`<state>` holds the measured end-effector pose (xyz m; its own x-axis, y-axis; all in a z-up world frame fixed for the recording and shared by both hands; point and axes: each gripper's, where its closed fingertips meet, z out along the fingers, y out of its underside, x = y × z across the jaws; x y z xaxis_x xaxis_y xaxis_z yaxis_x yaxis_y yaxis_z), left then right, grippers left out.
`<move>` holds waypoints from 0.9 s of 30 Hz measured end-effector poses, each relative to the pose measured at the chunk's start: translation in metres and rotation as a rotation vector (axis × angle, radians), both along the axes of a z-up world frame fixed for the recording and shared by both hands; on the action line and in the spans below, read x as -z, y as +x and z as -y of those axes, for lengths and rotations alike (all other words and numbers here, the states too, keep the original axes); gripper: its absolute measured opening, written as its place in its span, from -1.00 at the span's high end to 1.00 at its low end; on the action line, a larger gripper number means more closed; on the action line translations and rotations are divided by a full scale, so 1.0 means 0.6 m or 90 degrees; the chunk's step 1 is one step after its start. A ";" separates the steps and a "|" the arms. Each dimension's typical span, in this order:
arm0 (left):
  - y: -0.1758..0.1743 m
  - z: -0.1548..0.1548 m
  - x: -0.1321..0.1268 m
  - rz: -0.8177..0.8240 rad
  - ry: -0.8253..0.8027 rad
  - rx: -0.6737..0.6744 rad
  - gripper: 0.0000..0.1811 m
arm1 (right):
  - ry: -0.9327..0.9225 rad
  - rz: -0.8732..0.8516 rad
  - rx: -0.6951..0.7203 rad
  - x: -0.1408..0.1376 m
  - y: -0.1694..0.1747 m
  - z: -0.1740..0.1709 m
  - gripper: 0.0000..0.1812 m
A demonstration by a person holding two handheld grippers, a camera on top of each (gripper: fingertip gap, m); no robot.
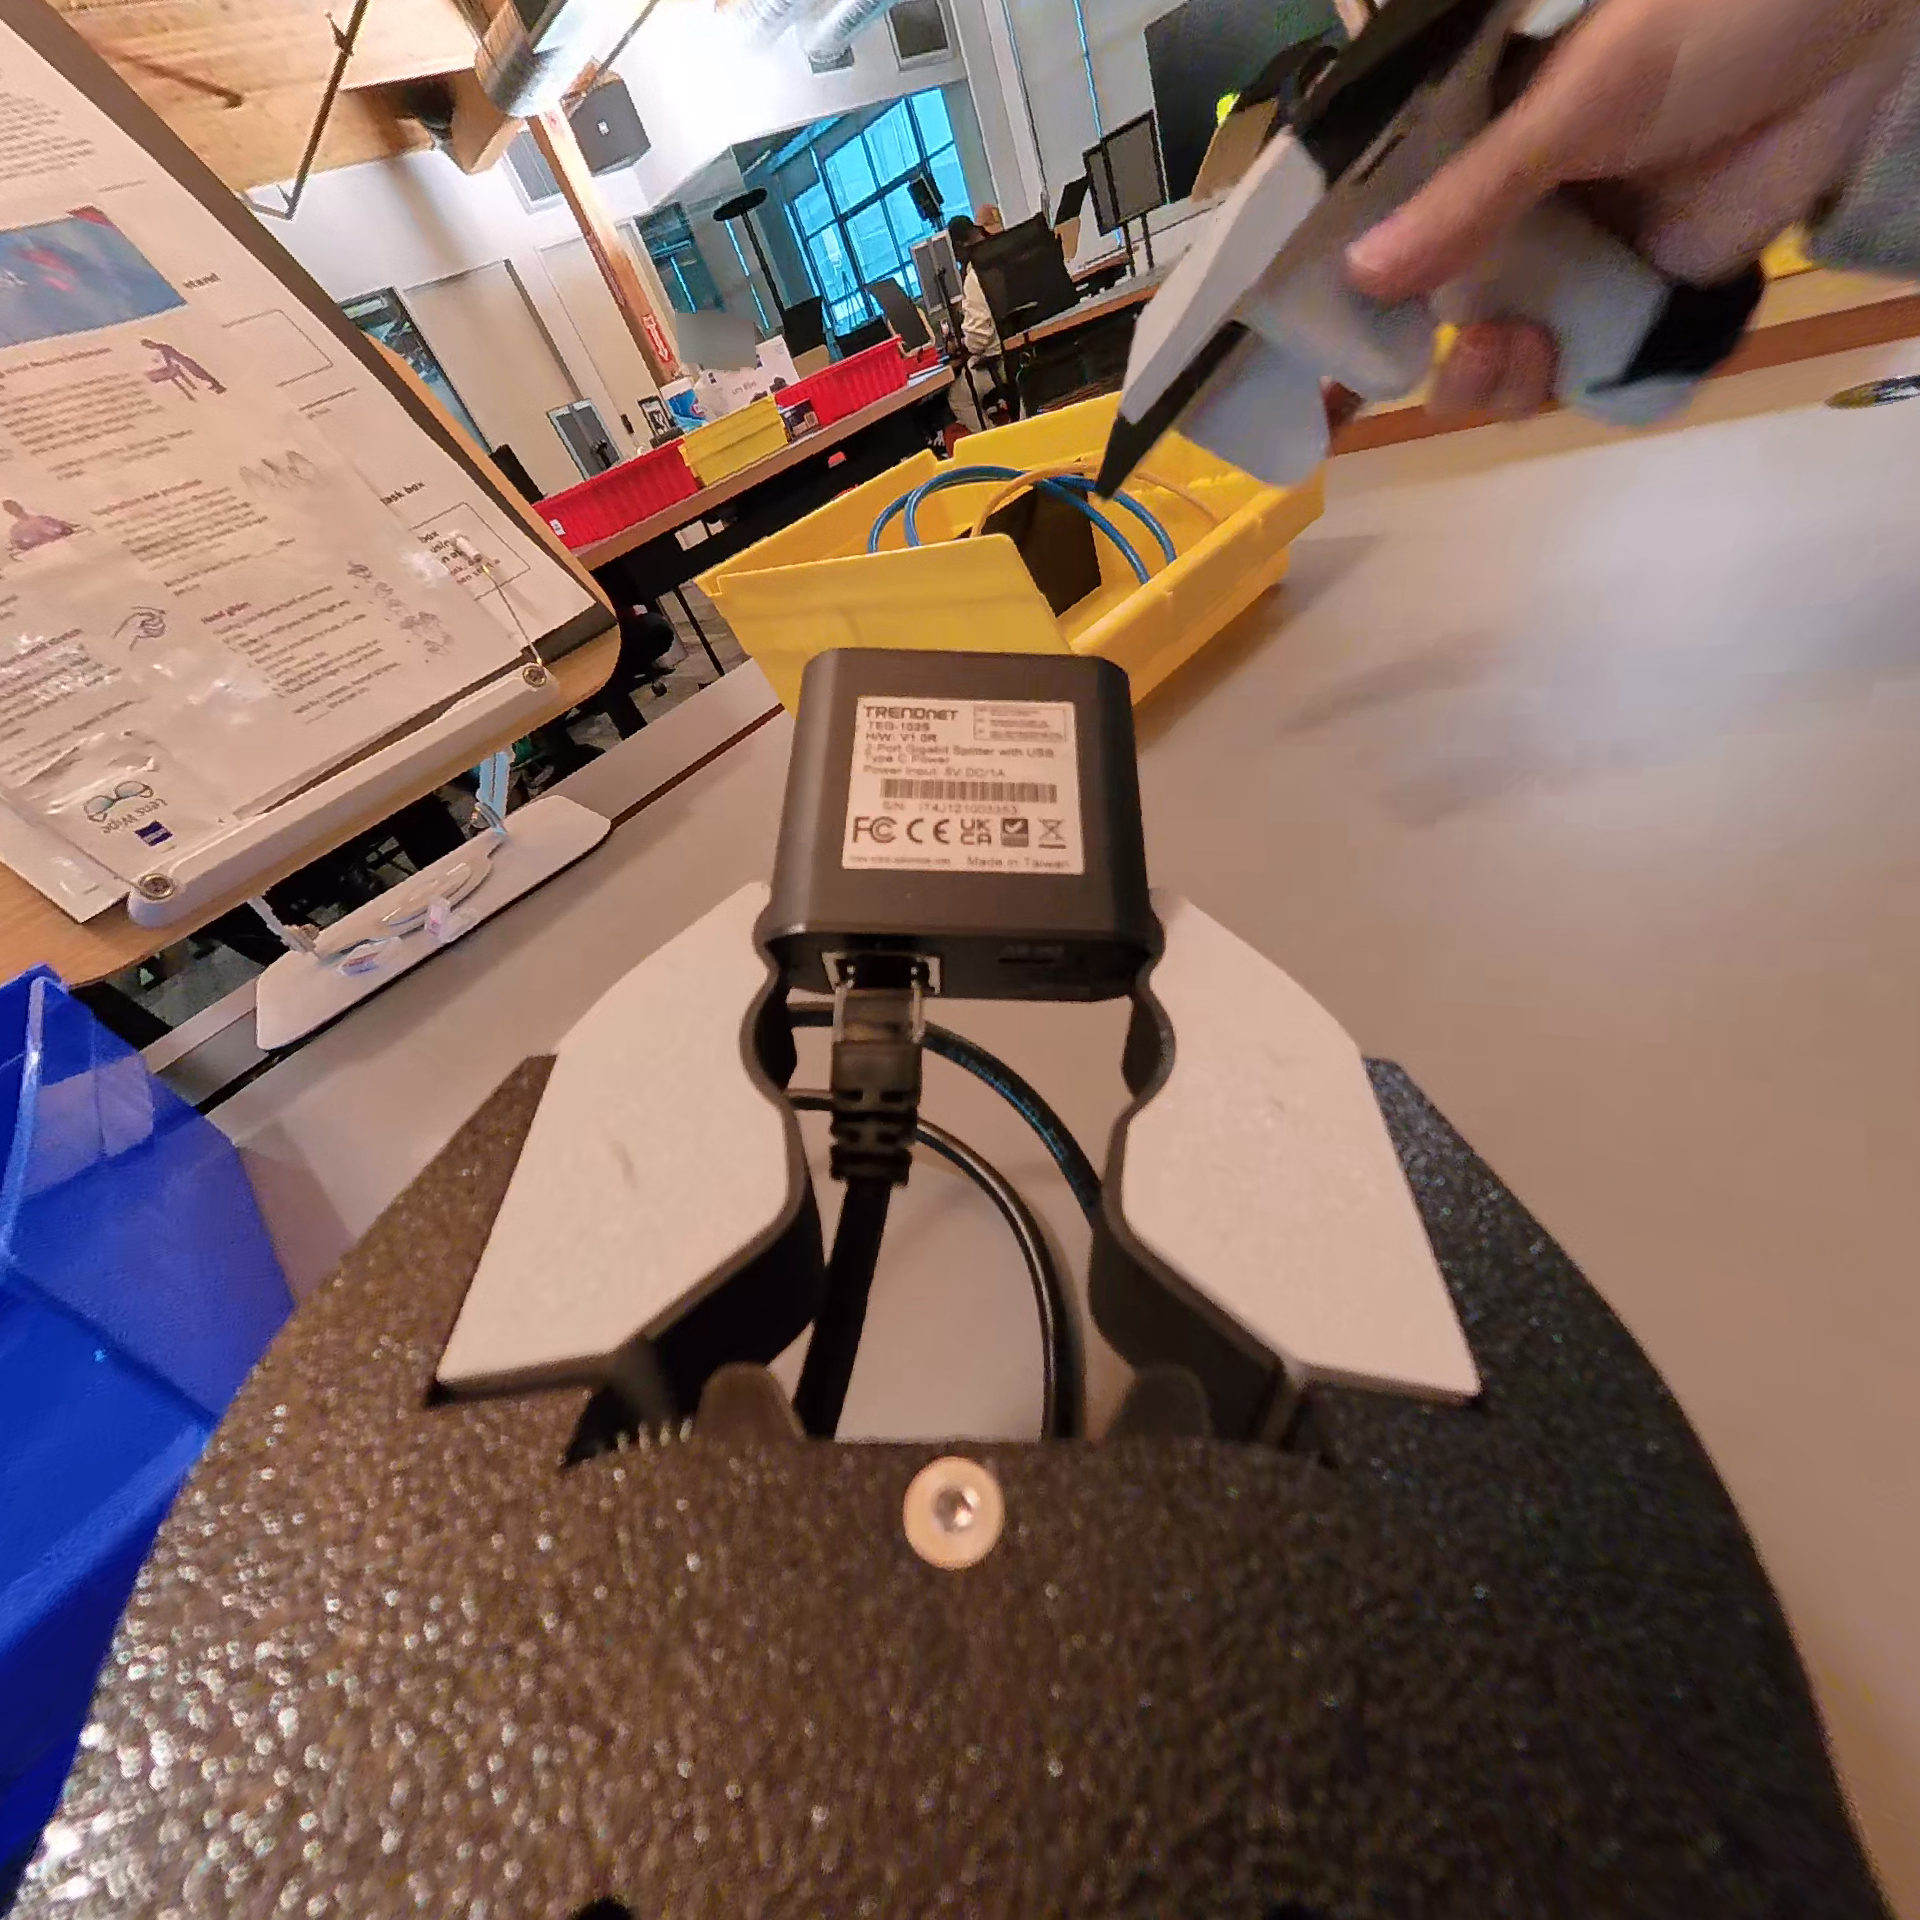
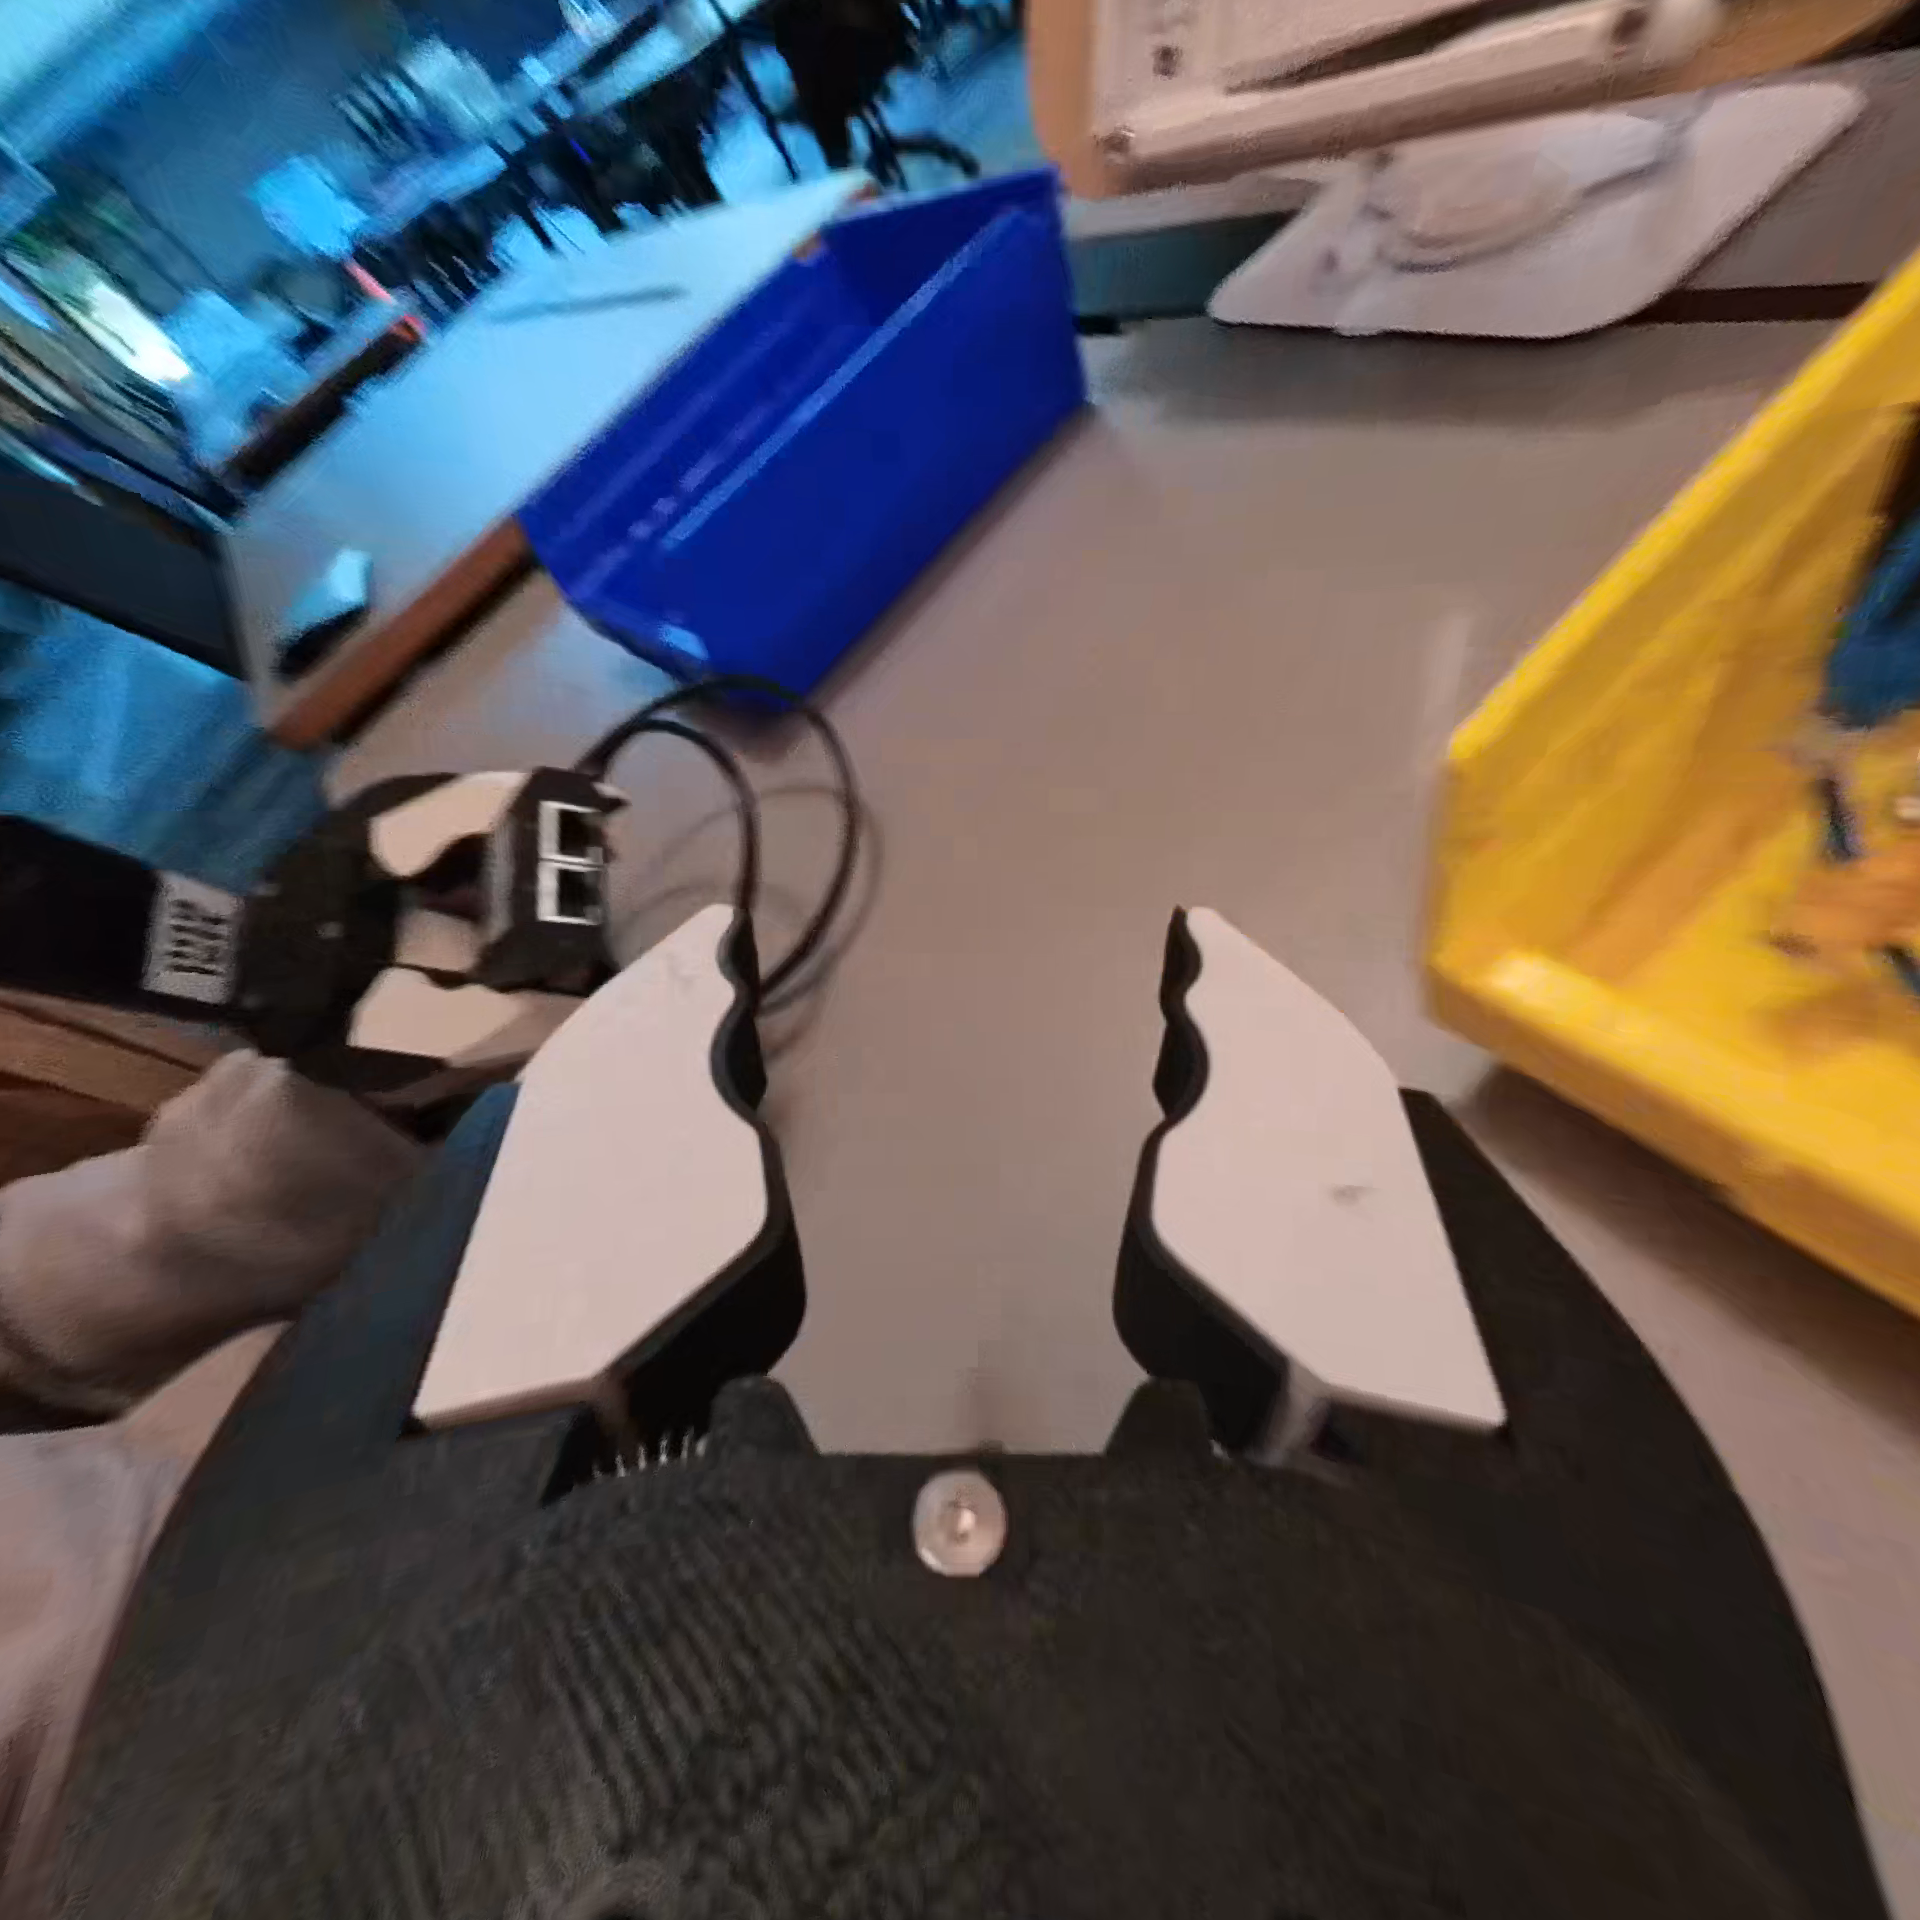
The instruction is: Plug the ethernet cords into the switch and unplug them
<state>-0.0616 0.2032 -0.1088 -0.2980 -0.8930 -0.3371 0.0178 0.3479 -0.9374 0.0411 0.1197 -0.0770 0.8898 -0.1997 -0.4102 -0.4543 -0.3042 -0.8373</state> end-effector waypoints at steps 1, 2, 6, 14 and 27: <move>-0.001 0.000 -0.001 0.002 0.001 0.000 0.33 | 0.062 -0.031 -0.015 -0.001 -0.038 -0.020 0.19; -0.001 0.001 -0.001 0.005 0.002 0.000 0.33 | 0.119 -0.069 -0.029 0.001 -0.075 -0.037 0.21; -0.005 0.006 -0.010 0.025 0.016 0.001 0.33 | 0.200 -0.236 -0.117 0.033 -0.177 -0.101 0.22; -0.011 0.016 -0.030 0.078 0.084 -0.006 0.33 | 0.279 -0.238 -0.183 -0.007 -0.238 -0.148 0.72; -0.035 0.036 -0.090 0.028 0.019 0.076 0.16 | -0.134 0.681 -0.046 -0.053 -0.167 -0.091 0.73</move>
<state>-0.0825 0.1815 -0.0551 -0.3865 -0.8410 -0.3786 0.1019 0.3691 -0.9238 -0.0593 0.1744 -0.0451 0.7778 -0.1089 0.6191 0.5023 -0.4844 -0.7163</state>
